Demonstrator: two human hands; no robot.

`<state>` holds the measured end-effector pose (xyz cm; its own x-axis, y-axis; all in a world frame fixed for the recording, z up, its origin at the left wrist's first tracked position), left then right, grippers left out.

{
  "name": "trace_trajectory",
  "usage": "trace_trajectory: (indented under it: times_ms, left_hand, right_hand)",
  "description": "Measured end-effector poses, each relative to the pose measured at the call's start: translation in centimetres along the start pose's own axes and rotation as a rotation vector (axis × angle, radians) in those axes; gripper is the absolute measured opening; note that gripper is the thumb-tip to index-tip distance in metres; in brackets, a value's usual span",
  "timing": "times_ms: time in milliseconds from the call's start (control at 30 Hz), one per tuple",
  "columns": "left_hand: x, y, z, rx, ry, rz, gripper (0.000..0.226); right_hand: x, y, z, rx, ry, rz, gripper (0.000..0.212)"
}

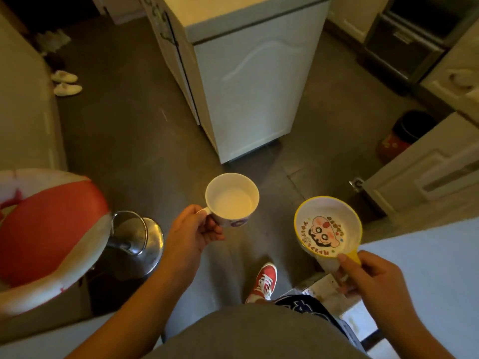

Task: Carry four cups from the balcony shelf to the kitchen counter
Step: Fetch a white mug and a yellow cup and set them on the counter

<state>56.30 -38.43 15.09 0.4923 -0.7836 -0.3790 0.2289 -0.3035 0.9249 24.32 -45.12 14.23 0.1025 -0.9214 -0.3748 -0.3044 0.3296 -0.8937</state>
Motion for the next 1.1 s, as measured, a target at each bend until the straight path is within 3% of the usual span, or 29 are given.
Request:
trace_trajectory:
  times_ms: [133,300,533,800,933,1100]
  left_hand:
    - [5.6,2.2,1.0,-0.039,0.000,-0.034,0.040]
    - [11.8,3.9,1.4,-0.024,0.032,-0.058,0.039]
    - [24.7,7.1,3.7,0.141,-0.013,-0.077,0.038]
    - [40.4,14.7,12.6,0.279,-0.295,-0.025,0.042]
    - [45.4,16.8,20.1,0.325,-0.456,-0.025,0.050]
    - [48.3,16.9,31.1,0.354,-0.593,-0.030,0.045]
  right_hand:
    - [5.9,-3.9,1.0,0.053,0.005,-0.025,0.018]
    - [13.5,-8.0,3.4,0.117,-0.009,-0.029,0.016]
    - [25.2,-12.4,6.6,0.126,0.060,-0.048,0.026]
    - [33.6,-16.3,4.2,0.162,0.301,0.034,0.017]
    - [34.7,-16.2,0.5,0.259,0.455,0.113,0.026]
    - [36.1,-14.4,-4.9,0.320,0.584,0.181,0.016]
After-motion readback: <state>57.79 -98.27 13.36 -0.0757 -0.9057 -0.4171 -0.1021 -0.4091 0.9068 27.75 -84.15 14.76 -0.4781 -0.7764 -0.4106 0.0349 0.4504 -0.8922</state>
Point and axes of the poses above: each hand's wrist, its own x-axis towards the middle knuckle, its own z-axis out of the palm, y = z × x, the point moved 3 cm from there along x, towards the middle knuckle, and after that the axes turned 11 degrees about x, right-handed, at the moved point
